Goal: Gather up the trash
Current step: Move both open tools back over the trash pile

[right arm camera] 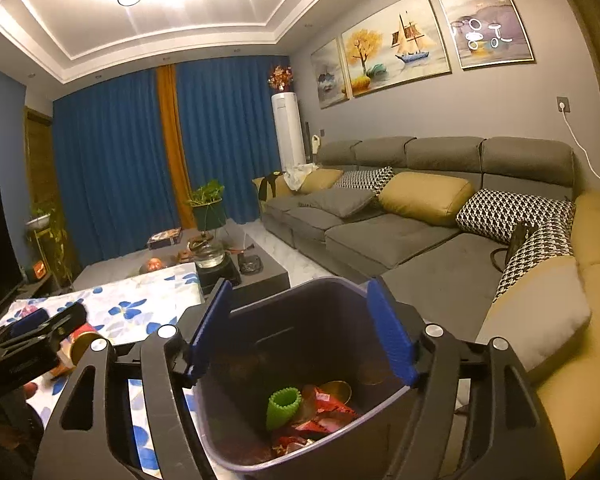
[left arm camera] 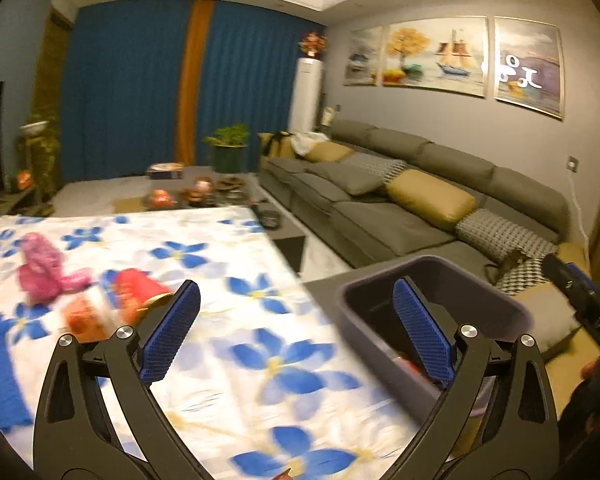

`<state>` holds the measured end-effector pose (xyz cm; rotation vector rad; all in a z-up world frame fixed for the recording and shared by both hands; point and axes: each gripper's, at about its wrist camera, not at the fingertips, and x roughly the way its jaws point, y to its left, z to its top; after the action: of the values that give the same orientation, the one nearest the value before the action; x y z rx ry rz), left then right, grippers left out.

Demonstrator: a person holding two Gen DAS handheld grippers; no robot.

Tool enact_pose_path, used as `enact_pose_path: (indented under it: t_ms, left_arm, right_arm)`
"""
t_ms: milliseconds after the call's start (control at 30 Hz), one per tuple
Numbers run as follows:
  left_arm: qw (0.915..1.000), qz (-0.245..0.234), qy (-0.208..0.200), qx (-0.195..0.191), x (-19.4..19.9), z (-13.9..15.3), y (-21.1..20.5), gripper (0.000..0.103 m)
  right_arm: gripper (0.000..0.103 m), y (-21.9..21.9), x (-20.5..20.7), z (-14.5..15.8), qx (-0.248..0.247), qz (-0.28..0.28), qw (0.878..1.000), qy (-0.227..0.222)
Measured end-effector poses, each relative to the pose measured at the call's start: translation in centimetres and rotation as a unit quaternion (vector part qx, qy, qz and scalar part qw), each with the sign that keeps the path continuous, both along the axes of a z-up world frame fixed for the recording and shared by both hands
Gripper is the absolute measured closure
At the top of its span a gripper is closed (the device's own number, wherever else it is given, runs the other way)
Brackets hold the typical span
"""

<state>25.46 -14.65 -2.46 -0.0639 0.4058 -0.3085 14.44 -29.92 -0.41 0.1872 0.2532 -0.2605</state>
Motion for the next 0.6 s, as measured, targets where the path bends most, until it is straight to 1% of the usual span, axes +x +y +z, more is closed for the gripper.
enact_pose_path:
  t_ms: [100,233,267,367,467,500,600]
  left_arm:
    - [0.9994,0.033,0.002,0.007,-0.8,-0.2,2.9,0.007]
    - [0.9963,0.083,0.009,0.017,-1.8,-0.8,7.7,0.007]
    - [0.9945,0.102,0.013,0.019,-2.1,-1.0,9.3,0.007]
    - [0.9902,0.137,0.024,0.016,-2.7,-1.3,12.7,0.007]
    - [0.9831,0.179,0.029,0.028,-3.4,-1.8,16.6,0.007]
    - [0.9794,0.197,0.033,0.030,-3.8,-2.1,18.4,0.007]
    - [0.9723,0.228,0.044,0.026,-4.5,-2.6,21.8,0.007]
  right_arm:
    - [0.033,1.1,-0.3,0.1,0.000,0.007,1.000,0.001]
    - [0.033,3.2,-0.6,0.1,0.002,0.030,1.000,0.003]
    - [0.033,3.8,-0.6,0.1,0.002,0.038,0.999,0.003]
    - [0.033,6.0,-0.3,0.1,0.002,0.060,0.998,0.008]
    - [0.033,8.5,-0.1,0.1,-0.001,0.086,0.996,0.010]
    - [0.033,9.3,0.0,0.1,-0.002,0.094,0.996,0.011]
    - [0.033,11.8,0.5,0.0,-0.004,0.118,0.993,0.016]
